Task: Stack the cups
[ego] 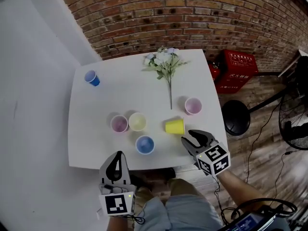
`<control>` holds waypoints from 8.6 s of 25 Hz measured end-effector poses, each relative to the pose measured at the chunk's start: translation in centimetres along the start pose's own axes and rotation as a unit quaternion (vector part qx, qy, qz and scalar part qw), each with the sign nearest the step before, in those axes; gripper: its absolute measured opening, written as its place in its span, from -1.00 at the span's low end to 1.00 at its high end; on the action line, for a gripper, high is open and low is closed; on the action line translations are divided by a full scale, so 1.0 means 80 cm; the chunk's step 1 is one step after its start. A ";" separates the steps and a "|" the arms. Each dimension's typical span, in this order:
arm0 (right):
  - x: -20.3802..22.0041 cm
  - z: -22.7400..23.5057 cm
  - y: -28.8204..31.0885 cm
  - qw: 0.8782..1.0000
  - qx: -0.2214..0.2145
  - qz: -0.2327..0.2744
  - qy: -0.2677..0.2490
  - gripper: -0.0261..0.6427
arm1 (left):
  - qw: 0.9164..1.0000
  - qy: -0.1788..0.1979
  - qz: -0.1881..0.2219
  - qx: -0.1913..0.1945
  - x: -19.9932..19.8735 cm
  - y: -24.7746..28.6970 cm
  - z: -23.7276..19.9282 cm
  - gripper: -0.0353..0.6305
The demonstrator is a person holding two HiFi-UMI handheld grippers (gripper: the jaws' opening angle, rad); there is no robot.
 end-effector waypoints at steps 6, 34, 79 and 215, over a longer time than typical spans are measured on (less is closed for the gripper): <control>0.009 0.001 0.026 1.000 -0.004 -0.013 -0.002 -0.50 | 1.000 0.002 -0.006 -0.014 0.007 -0.011 -0.009 -0.87; -0.054 -0.067 0.060 0.727 -0.216 -0.223 -0.613 -0.83 | 0.992 -0.048 0.006 -0.112 0.007 -0.073 -0.071 -0.87; -0.015 -0.042 0.107 0.978 -0.079 -0.065 -0.184 -0.70 | 0.995 -0.020 -0.025 -0.094 0.019 -0.044 -0.083 -0.87; -0.168 -0.020 0.117 0.935 -0.138 -0.295 0.139 -0.82 | 0.998 -0.056 0.037 0.004 -0.017 -0.071 -0.191 -0.87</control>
Point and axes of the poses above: the fingertips, and each gripper's own axes: y forward along the fingers, z to its right, x out of its underside, the point moved 1 cm from there along -y, backward along the fingers, and after that the axes turned 12 degrees about -y, right-handed, at the moved point
